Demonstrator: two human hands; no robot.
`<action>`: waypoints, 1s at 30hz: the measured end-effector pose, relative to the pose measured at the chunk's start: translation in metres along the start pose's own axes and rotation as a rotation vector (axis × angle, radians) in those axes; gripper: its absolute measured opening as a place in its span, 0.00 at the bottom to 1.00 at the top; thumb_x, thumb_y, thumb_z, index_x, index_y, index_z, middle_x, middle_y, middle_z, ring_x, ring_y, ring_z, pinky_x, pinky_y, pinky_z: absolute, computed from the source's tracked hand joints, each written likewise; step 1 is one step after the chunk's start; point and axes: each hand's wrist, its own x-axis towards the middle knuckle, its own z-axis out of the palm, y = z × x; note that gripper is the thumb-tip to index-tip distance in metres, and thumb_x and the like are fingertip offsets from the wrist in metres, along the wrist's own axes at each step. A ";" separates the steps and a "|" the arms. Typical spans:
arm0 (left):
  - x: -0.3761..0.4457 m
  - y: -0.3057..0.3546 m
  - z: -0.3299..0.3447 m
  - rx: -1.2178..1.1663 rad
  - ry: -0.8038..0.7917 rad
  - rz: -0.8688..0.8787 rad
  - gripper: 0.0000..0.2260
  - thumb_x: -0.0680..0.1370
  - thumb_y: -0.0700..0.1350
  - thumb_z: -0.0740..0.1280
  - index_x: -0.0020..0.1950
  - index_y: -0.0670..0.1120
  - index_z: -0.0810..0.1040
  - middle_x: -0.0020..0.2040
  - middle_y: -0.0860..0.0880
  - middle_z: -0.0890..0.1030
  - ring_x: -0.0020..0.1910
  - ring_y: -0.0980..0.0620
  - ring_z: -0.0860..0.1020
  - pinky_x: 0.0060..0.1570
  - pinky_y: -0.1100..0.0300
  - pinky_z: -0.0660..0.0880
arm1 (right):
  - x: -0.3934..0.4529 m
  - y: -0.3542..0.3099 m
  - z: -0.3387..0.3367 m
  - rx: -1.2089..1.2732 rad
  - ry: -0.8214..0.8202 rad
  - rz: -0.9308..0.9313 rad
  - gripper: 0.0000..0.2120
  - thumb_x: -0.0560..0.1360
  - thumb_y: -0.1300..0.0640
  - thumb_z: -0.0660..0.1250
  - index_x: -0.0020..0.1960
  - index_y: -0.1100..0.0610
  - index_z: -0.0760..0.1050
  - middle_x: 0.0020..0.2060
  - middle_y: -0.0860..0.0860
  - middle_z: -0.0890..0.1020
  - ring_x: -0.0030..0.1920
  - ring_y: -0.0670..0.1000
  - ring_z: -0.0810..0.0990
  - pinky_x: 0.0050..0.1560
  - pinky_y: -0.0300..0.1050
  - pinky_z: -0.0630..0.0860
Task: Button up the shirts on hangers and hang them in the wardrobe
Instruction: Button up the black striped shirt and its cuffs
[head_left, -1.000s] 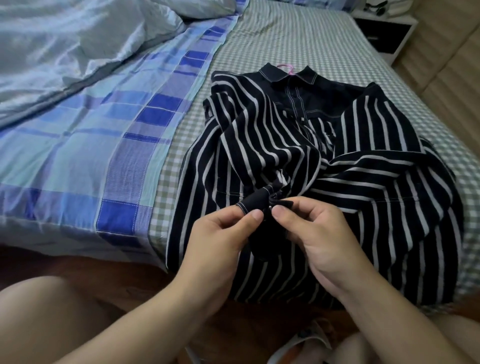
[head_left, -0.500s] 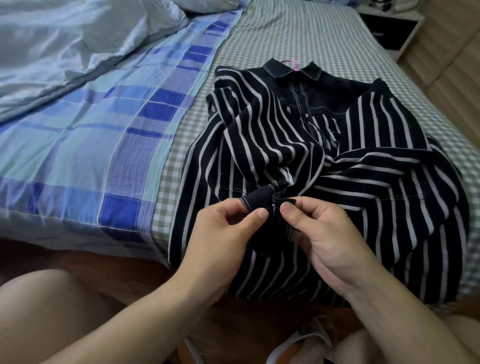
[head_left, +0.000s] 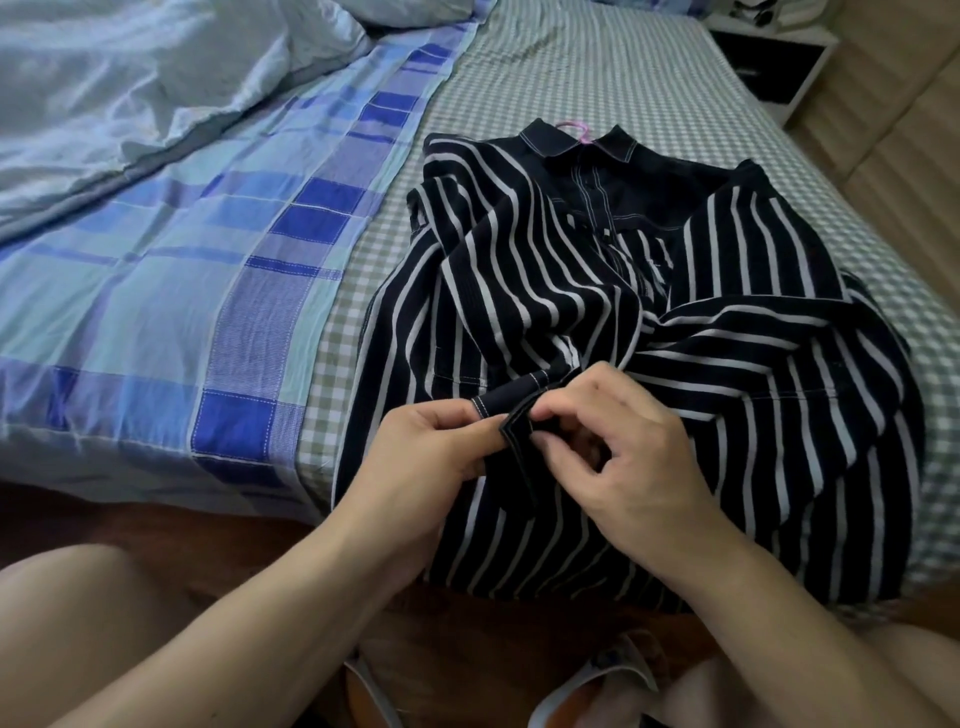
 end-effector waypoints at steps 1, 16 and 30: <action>0.001 0.000 -0.001 -0.020 -0.017 -0.020 0.14 0.68 0.43 0.76 0.40 0.32 0.81 0.43 0.35 0.84 0.44 0.45 0.84 0.57 0.48 0.80 | 0.000 0.001 0.001 0.001 0.002 -0.004 0.08 0.74 0.63 0.75 0.52 0.56 0.82 0.44 0.45 0.76 0.43 0.46 0.79 0.44 0.32 0.74; -0.004 -0.004 0.004 0.143 -0.088 -0.010 0.11 0.81 0.44 0.69 0.49 0.35 0.81 0.46 0.44 0.84 0.47 0.46 0.82 0.55 0.44 0.77 | -0.001 0.005 0.009 -0.073 0.008 -0.022 0.10 0.74 0.59 0.76 0.54 0.56 0.81 0.47 0.43 0.75 0.46 0.43 0.77 0.48 0.32 0.74; 0.001 -0.001 0.000 0.085 -0.035 -0.015 0.16 0.80 0.42 0.70 0.54 0.28 0.78 0.53 0.27 0.81 0.57 0.30 0.80 0.65 0.35 0.74 | 0.002 0.014 -0.003 -0.003 0.064 -0.142 0.07 0.75 0.66 0.75 0.53 0.61 0.85 0.44 0.50 0.81 0.46 0.47 0.82 0.48 0.38 0.79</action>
